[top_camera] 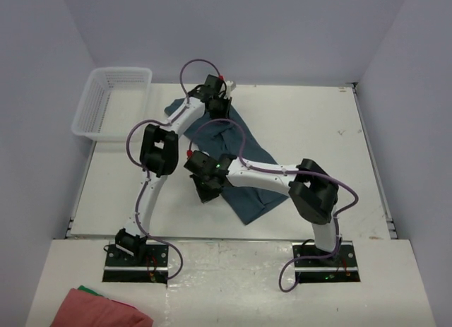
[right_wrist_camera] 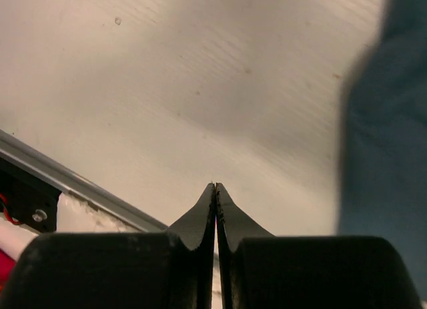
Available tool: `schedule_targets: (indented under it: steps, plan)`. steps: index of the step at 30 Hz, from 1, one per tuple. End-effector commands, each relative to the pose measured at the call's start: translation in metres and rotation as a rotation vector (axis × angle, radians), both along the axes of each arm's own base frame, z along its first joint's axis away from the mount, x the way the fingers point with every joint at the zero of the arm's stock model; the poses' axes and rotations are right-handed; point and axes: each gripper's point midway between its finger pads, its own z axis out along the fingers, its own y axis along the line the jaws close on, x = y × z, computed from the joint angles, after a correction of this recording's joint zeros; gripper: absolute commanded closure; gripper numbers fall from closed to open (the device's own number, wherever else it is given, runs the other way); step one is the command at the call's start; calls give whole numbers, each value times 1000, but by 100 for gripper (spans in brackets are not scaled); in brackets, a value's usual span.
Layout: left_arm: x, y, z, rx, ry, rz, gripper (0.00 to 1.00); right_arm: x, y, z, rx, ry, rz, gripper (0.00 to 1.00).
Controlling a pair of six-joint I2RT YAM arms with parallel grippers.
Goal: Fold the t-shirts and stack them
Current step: Rotate the tshirt 90 degrees
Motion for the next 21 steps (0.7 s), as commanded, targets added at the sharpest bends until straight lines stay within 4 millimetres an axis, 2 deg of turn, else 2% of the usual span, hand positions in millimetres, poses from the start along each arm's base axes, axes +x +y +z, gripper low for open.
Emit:
schedule_targets:
  steps: [1, 2, 3, 5, 7, 8, 9, 10, 11, 12, 13, 14, 15, 16, 17, 19, 20, 21]
  plan:
    - [14, 14, 93, 30, -207, 48, 100, 25, -30, 75, 16, -201, -109, 100]
    - [9, 18, 115, 16, -232, 66, 100, 27, -40, 82, 1, -231, -131, 100]
    - [6, 20, 125, 2, -237, 81, 100, 32, -61, 83, -69, -279, -166, 100]
    - [-4, 23, 149, -33, -257, 113, 100, 40, -88, 98, -117, -337, -237, 93]
    - [-10, 28, 156, -39, -248, 147, 100, 50, -124, 96, -208, -349, -312, 88]
    - [-14, 30, 154, -45, -226, 170, 100, 54, -134, 100, -203, -344, -337, 87]
    - [-16, 31, 151, -41, -211, 180, 100, 55, -145, 92, -220, -322, -353, 85]
    - [-19, 35, 143, -22, -183, 200, 100, 58, -152, 88, -217, -301, -365, 82]
    - [-22, 38, 131, -11, -148, 227, 100, 70, -166, 84, -218, -289, -406, 69]
    - [-24, 40, 123, 2, -129, 240, 100, 74, -172, 77, -207, -276, -413, 64]
    - [-25, 43, 115, 15, -115, 256, 100, 84, -184, 73, -209, -255, -441, 64]
    - [-31, 46, 96, 33, -74, 266, 100, 89, -190, 70, -217, -252, -453, 66]
    - [-33, 47, 87, 42, -60, 272, 100, 95, -196, 65, -224, -257, -465, 70]
    - [-33, 48, 79, 48, -53, 277, 100, 104, -208, 59, -251, -251, -496, 100]
    - [-37, 50, 60, 70, -22, 278, 100, 108, -215, 56, -272, -252, -521, 100]
    - [-36, 52, 46, 91, -9, 284, 100, 122, -225, 41, -274, -234, -553, 100]
    - [-35, 54, 32, 104, 10, 290, 100, 123, -224, 35, -262, -210, -552, 100]
    - [-33, 55, 26, 104, 18, 294, 100, 127, -223, 30, -254, -203, -554, 100]
